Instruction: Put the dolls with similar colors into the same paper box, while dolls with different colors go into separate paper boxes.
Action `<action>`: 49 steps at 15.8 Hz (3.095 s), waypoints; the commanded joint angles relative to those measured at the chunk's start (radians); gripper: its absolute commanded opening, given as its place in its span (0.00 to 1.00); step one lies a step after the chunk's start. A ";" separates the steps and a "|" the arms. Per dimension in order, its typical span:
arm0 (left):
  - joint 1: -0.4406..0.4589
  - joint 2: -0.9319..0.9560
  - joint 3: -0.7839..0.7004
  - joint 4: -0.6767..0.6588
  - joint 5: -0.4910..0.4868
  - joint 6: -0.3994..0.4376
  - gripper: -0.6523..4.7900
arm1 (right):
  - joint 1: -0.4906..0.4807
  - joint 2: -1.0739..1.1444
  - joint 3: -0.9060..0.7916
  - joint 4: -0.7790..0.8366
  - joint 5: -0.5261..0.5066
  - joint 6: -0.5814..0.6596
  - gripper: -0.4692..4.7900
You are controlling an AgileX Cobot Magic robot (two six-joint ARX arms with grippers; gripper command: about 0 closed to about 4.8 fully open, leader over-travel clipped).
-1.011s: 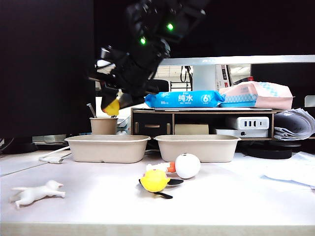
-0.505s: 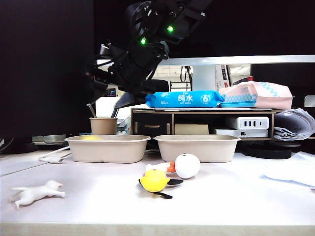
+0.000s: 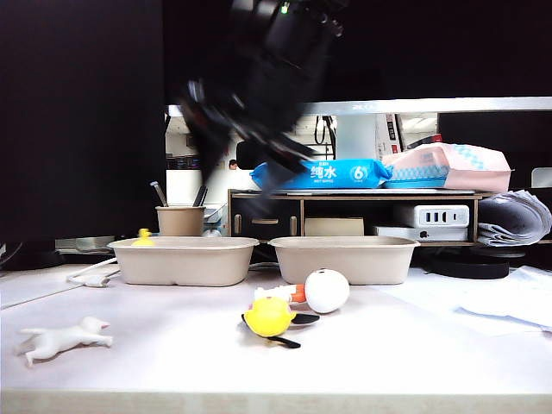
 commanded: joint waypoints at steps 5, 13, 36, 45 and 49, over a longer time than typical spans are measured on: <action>-0.057 0.079 0.002 0.017 0.005 0.000 0.11 | -0.001 -0.006 -0.084 -0.115 0.172 -0.126 0.75; -0.058 0.112 0.003 0.040 0.005 0.000 0.11 | -0.005 0.080 -0.095 -0.089 0.173 -0.178 0.75; -0.056 -0.218 0.003 0.041 0.005 0.000 0.11 | -0.139 -0.027 -0.089 0.344 0.319 -0.173 0.36; -0.056 -0.192 0.003 0.040 0.005 0.000 0.11 | -0.156 -0.030 -0.087 0.355 0.299 -0.172 0.56; -0.084 0.092 0.003 0.039 0.005 0.000 0.11 | -0.124 -0.098 -0.051 0.049 0.034 -0.086 0.68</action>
